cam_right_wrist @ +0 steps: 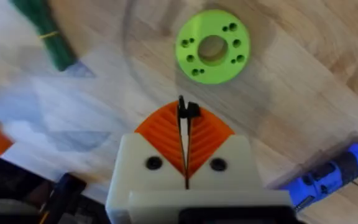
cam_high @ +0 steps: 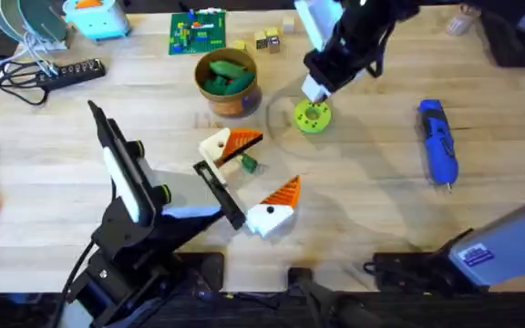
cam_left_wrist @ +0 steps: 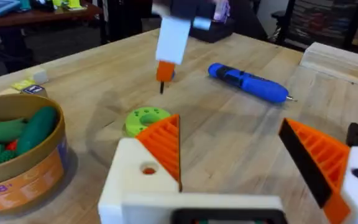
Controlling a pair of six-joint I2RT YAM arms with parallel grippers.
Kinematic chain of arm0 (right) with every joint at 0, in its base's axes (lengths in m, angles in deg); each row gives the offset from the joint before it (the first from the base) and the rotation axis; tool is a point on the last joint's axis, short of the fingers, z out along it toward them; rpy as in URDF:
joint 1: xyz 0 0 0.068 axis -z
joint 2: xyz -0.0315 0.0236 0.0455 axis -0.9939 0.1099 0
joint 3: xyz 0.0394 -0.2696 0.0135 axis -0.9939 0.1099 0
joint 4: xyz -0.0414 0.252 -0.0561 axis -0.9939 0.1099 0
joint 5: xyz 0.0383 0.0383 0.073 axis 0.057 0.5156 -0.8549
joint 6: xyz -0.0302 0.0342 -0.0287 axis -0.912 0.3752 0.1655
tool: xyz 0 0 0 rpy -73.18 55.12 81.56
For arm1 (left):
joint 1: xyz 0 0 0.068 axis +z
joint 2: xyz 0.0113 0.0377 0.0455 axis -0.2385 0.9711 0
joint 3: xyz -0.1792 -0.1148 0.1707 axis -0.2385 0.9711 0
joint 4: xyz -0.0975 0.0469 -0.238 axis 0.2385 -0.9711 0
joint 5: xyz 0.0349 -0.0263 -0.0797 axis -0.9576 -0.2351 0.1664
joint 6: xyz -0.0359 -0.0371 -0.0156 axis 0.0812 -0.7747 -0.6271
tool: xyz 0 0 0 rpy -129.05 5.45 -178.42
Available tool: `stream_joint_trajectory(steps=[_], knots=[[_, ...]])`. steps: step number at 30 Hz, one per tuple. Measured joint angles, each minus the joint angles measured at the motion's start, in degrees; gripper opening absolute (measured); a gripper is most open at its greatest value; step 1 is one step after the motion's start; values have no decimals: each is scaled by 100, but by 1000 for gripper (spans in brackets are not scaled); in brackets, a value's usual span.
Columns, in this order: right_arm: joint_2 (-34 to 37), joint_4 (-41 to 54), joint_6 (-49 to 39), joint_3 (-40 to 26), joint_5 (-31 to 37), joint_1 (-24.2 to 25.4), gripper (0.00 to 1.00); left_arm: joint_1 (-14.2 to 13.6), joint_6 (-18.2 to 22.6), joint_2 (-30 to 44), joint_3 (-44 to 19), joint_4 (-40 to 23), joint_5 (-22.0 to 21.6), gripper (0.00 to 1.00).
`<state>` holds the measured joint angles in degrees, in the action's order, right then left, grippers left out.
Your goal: Pick up the gripper from the table and insert it into the empty holder that is missing its gripper. Then pick up a screw, insert it into the mounting hole, and use the screwdriver to tighten it. Finally, clean up the table by picking up the vegetable and placing it into the bucket.
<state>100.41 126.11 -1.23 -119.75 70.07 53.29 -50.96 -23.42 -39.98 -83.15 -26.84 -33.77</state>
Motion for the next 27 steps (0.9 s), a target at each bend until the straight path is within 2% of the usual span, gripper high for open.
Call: stream_joint_trajectory(steps=[4,10,17,27], knots=[[0,515,-68,-806,-138,-247,7,0,0,0,0,0,0,993],[0,679,-100,-1633,-222,-1080,7,0,0,0,0,0,2,993],[0,640,-4,-1712,-297,-1984,7,0,0,0,0,0,0,993],[0,382,140,-1712,-301,-2380,7,0,0,2,0,0,2,993]])
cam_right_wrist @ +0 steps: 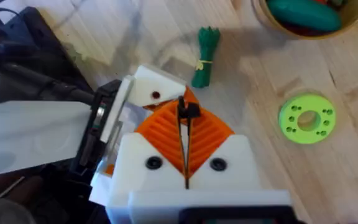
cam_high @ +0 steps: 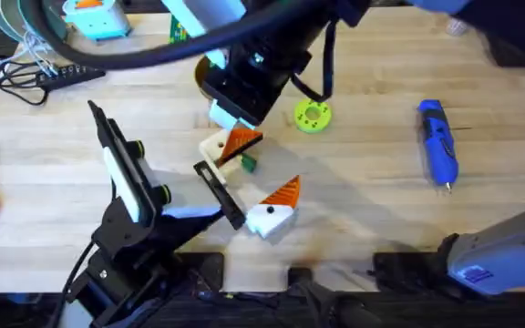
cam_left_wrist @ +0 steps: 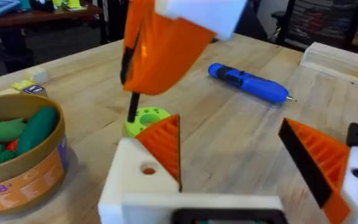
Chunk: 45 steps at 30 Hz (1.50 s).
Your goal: Pick up the gripper from the table and insert it into the empty holder that is missing its gripper. Then pick up a screw, insert it into the mounting hole, and use the screwdriver to tighten it. Finally, clean up the table by picking up the vegetable and placing it into the bucket.
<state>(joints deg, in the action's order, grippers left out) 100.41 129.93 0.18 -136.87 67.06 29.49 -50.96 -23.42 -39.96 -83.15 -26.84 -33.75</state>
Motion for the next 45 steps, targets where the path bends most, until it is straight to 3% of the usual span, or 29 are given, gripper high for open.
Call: stream_joint_trajectory(steps=[12,45], knots=[[0,7,52,0,-2,-303,7,0,0,-2,0,0,0,993],[188,105,85,0,-74,-393,7,0,-22,-2,0,-2,0,993]])
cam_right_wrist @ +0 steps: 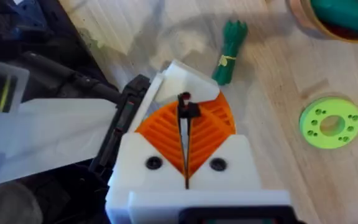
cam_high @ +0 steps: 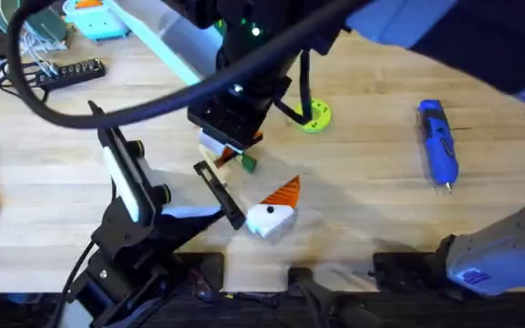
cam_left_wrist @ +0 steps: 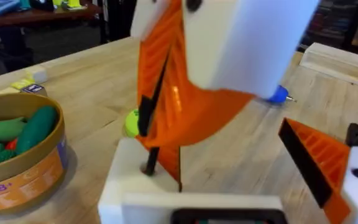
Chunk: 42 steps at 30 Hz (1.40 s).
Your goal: Pick up the gripper from the table and insert it into the empty holder that is missing its gripper. Then pick up a screw, insert it into the mounting hole, and use the screwdriver to tighten it. Finally, clean up the table by picking up the vegetable and placing it into the bucket.
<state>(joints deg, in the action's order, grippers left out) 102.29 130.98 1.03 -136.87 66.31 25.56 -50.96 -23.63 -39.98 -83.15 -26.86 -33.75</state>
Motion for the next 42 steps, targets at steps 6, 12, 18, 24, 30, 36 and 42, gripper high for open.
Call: stream_joint_trajectory(steps=[6,12,18,24,30,36,42], knots=[[0,17,0,0,143,2,7,0,0,2,0,0,0,993],[0,7,0,0,180,2,7,0,2,2,0,0,0,993],[46,27,0,-4,123,-12,7,0,2,2,0,0,0,993],[188,37,0,-23,122,-28,7,2,-94,17,0,-9,-44,993],[188,13,0,-28,120,-35,6,2,-96,17,0,-9,-42,993],[188,-57,0,-28,120,-35,6,2,-92,17,0,-8,-39,993],[188,-129,0,-28,118,-46,6,2,-81,17,0,-4,-22,993]])
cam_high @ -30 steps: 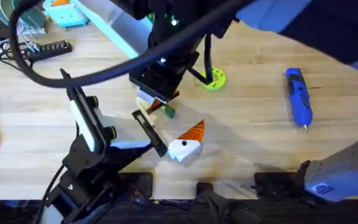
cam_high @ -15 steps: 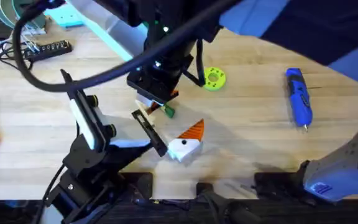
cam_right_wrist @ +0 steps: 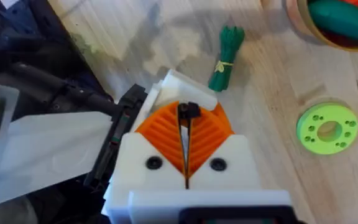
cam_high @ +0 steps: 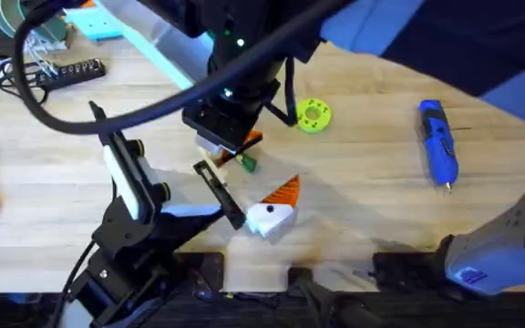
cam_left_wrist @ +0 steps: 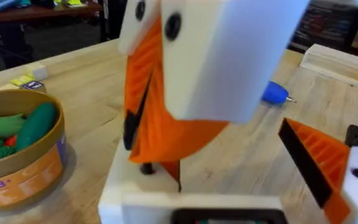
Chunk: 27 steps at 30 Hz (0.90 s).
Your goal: Pick up the gripper from the table and insert it into the empty holder that is missing its gripper. Then pick up a screw, insert it into the mounting hole, and use the screwdriver to tighten it. Finally, clean up the table by picking up the vegetable and placing it into the bucket.
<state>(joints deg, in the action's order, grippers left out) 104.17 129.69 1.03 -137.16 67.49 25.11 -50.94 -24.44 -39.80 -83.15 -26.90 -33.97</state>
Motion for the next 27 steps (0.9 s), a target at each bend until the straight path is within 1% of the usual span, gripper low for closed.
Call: stream_joint_trajectory(steps=[19,20,25,26,27], knots=[[0,18,0,31,0,-42,13,0,17,-7,0,2,20,992],[0,29,23,31,-4,-42,110,0,19,-6,0,4,20,992],[-2,72,20,37,116,14,846,0,11,-7,0,0,-2,993],[-9,76,5,37,151,69,951,0,6,-7,0,-1,-3,993],[-13,89,4,37,144,121,979,0,11,-6,0,0,0,993]])
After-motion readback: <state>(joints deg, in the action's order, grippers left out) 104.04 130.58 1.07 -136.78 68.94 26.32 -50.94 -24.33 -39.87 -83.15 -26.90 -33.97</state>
